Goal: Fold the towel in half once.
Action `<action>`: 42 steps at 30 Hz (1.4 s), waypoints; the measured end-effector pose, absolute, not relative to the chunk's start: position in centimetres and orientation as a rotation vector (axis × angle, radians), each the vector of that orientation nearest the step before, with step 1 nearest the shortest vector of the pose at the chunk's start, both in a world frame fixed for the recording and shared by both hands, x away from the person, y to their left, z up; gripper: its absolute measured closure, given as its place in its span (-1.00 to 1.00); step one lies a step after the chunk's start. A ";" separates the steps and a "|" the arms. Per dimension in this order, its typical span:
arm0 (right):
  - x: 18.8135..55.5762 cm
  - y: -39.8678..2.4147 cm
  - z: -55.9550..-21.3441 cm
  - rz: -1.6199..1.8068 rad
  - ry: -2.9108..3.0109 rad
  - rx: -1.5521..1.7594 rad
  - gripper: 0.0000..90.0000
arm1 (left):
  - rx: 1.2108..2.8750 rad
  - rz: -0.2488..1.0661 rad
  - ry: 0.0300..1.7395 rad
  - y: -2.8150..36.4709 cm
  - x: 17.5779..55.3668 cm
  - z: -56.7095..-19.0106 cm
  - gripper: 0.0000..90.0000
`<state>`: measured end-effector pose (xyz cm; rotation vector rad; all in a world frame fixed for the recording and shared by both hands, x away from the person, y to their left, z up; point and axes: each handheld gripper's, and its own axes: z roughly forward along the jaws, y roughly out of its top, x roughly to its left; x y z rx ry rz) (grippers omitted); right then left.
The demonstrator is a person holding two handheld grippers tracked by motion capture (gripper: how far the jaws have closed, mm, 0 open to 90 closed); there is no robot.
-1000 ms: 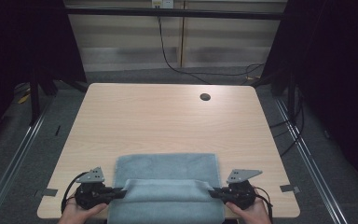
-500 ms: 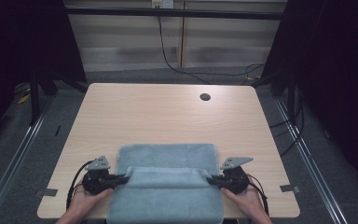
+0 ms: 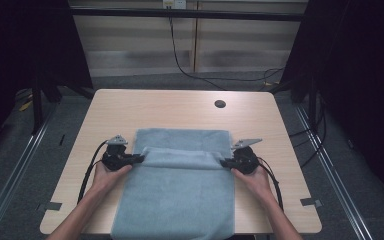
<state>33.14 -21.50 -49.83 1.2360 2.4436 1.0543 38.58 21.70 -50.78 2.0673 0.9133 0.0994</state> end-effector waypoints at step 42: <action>34.7 -22.7 -32.5 1.423 2.027 0.997 0.93 | 1.759 0.317 0.719 24.2 37.0 -34.2 0.90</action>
